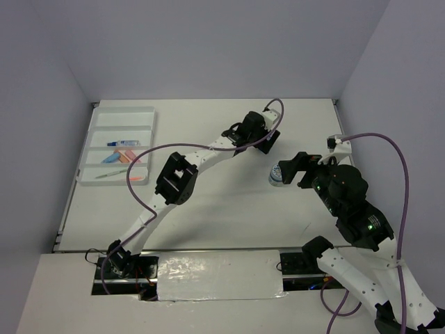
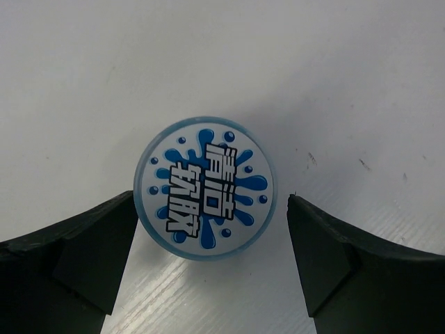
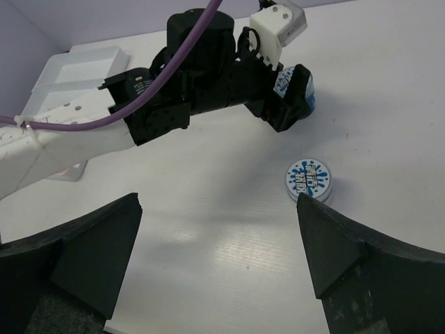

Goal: Sort the stationery into containers
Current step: Pick up the stationery from the center of the board, then place the stationery in the storage box.

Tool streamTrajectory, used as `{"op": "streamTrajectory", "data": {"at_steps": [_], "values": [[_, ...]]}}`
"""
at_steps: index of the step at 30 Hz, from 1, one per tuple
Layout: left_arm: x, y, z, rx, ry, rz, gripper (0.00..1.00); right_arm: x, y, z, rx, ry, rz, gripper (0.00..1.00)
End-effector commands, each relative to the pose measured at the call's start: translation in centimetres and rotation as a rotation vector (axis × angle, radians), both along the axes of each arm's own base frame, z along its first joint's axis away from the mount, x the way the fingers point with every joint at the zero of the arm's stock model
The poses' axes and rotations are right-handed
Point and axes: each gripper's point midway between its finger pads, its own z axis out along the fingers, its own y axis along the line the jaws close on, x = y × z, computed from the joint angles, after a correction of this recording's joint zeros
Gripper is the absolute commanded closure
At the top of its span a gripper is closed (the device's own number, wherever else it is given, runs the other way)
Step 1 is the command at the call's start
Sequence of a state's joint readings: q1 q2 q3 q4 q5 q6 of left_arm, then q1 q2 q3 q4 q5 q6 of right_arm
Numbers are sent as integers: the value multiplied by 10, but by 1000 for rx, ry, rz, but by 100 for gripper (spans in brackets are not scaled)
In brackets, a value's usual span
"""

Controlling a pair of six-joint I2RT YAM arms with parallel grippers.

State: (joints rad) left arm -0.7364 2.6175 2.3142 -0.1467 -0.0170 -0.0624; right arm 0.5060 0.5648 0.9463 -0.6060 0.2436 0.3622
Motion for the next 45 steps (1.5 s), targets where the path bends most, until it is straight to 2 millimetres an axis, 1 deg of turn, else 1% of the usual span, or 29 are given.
{"op": "streamTrajectory", "data": {"at_steps": [1,3,7,10,11,14,15,16,17,18,19,22,23,25,26,28,29,31,32,33,35,36,38,39,41,42,43,44,45], "values": [[18,-12,29,-126,-70,11,1,1,5,7,0,-30,31,0],[22,-11,30,-147,-65,26,2,0,8,6,2,-29,49,0],[31,-12,40,-199,-92,41,11,0,11,4,-1,-28,67,0],[36,-13,38,-200,-89,41,34,0,13,5,-4,-26,79,0],[37,-13,35,-203,-82,42,49,0,13,6,-5,-30,82,0],[38,-9,28,-205,-66,39,52,-1,14,9,-4,-37,87,0],[38,-6,27,-203,-61,40,57,-1,13,9,-7,-38,87,0],[38,-4,29,-200,-59,40,82,-1,13,10,-6,-43,87,0],[38,-3,27,-196,-55,41,94,-1,14,10,-5,-44,88,0],[39,0,35,-196,-62,54,100,0,14,11,-5,-45,87,0],[39,4,42,-198,-69,61,100,1,14,10,-5,-46,85,0],[41,23,89,-261,-118,102,100,2,17,9,-4,-42,97,0],[42,31,127,-305,-158,112,100,3,18,9,-3,-40,100,0],[55,61,150,-345,-177,196,100,3,19,8,-3,-40,101,0],[61,83,181,-379,-211,229,100,4,18,8,-5,-42,96,0],[66,106,208,-408,-239,267,100,4,16,8,-5,-44,88,0],[68,122,231,-423,-267,291,100,4,16,8,-7,-43,84,0],[83,164,248,-413,-284,360,100,6,13,5,-15,-33,69,0],[87,186,265,-419,-305,402,100,6,13,4,-16,-32,66,0],[102,228,268,-405,-314,485,100,6,13,4,-17,-31,67,0],[111,290,267,-365,-302,645,100,5,15,4,-13,-32,79,0],[120,340,261,-340,-300,744,100,4,15,4,-13,-32,82,0],[121,401,248,-303,-272,915,100,5,17,3,-4,-37,89,0],[121,447,240,-292,-256,1009,100,6,18,4,0,-39,90,0],[117,487,219,-313,-189,1090,100,9,25,3,5,-37,114,0],[114,529,213,-326,-178,1153,100,10,28,6,13,-44,125,0],[114,543,208,-340,-164,1171,100,11,30,6,13,-41,131,0],[110,571,203,-341,-155,1204,100,13,34,4,14,-30,149,0],[109,584,201,-336,-154,1217,100,14,37,6,16,-32,158,0]]}}
